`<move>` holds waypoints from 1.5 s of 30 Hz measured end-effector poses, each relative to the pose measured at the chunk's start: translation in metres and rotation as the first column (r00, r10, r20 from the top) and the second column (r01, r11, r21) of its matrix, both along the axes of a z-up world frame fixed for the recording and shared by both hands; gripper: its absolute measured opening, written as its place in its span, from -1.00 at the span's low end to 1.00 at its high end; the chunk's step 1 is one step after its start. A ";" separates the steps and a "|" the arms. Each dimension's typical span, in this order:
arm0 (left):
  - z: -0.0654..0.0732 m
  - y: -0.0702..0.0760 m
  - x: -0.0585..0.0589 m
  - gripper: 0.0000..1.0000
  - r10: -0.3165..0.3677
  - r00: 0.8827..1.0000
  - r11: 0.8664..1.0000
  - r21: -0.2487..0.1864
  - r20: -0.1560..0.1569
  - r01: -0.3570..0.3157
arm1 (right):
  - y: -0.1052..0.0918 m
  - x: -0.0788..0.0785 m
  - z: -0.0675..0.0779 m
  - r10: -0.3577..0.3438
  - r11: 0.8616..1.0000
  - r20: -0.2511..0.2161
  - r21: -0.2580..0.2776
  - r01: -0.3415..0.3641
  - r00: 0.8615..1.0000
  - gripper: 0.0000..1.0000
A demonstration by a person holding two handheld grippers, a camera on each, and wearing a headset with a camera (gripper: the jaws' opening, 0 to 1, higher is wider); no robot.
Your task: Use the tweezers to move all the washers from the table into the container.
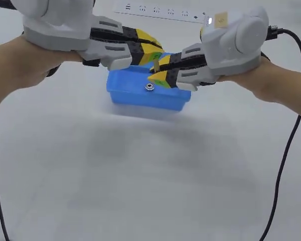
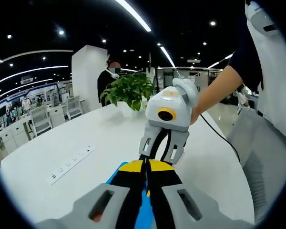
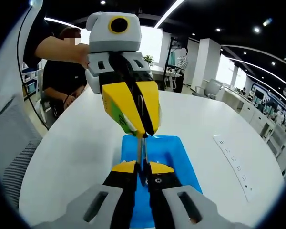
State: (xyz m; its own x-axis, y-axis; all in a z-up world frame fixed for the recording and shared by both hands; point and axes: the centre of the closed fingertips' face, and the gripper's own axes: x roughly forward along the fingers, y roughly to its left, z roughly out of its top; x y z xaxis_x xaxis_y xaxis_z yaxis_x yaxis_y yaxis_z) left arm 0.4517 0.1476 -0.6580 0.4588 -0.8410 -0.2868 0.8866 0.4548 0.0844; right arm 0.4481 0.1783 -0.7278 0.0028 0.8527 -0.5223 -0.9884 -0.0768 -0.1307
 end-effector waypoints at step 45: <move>0.013 0.002 -0.100 -0.86 -0.176 0.984 0.977 0.124 -0.007 0.175 | -0.030 -0.082 0.039 0.129 0.988 0.028 -0.094 -0.126 0.991 -0.86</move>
State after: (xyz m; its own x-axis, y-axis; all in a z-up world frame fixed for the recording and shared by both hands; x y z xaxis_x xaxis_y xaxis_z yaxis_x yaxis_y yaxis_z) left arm 0.3512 0.1498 -0.6453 0.3088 -0.8665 -0.3921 0.9511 0.2781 0.1344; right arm 0.3659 0.1487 -0.6888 -0.0835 0.7958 -0.5998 -0.9649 -0.2151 -0.1510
